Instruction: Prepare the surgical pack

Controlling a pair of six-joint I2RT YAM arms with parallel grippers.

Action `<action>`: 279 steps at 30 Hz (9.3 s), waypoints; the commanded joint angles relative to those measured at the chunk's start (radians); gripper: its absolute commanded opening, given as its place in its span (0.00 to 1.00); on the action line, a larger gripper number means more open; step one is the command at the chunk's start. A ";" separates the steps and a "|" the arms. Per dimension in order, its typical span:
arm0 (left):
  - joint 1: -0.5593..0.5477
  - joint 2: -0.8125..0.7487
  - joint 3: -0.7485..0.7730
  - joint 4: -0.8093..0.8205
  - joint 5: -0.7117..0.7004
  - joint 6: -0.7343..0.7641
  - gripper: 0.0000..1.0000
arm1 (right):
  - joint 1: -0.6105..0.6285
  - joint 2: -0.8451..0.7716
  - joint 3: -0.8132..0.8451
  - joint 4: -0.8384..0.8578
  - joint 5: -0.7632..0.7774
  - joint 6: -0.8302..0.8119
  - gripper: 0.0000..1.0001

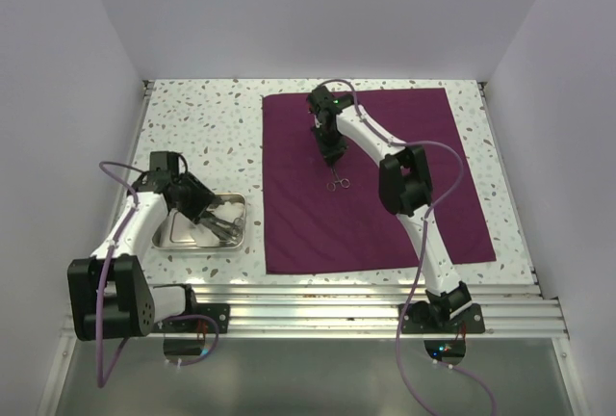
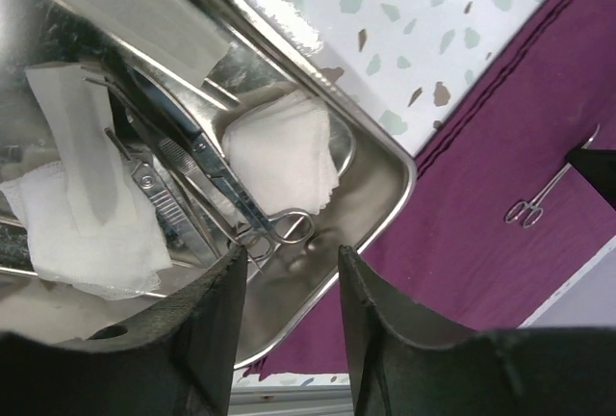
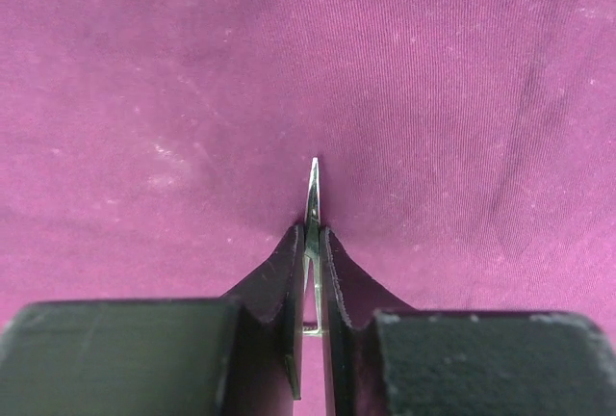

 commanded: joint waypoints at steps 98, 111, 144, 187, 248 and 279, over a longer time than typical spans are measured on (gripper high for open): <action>-0.384 0.237 0.248 0.285 0.184 -0.037 0.00 | 0.150 -0.350 -0.118 0.066 -0.432 0.290 0.36; -0.086 -0.113 0.024 -0.057 -0.089 -0.075 0.00 | 0.105 -0.370 -0.172 0.038 -0.421 0.198 0.88; 0.107 0.159 0.268 -0.327 -0.576 0.267 0.72 | 0.385 -0.069 -0.103 0.148 -0.489 0.512 0.54; 0.144 0.224 0.476 -0.292 -0.174 0.351 0.00 | 0.355 -0.161 -0.082 0.139 -0.560 0.409 0.00; -0.356 1.192 1.586 -0.148 0.107 0.397 0.65 | -0.233 -0.799 -0.994 0.188 -0.314 0.396 0.57; -0.114 0.883 0.670 -0.171 -0.086 0.252 0.00 | -0.140 -0.134 -0.459 0.216 -0.230 0.282 0.00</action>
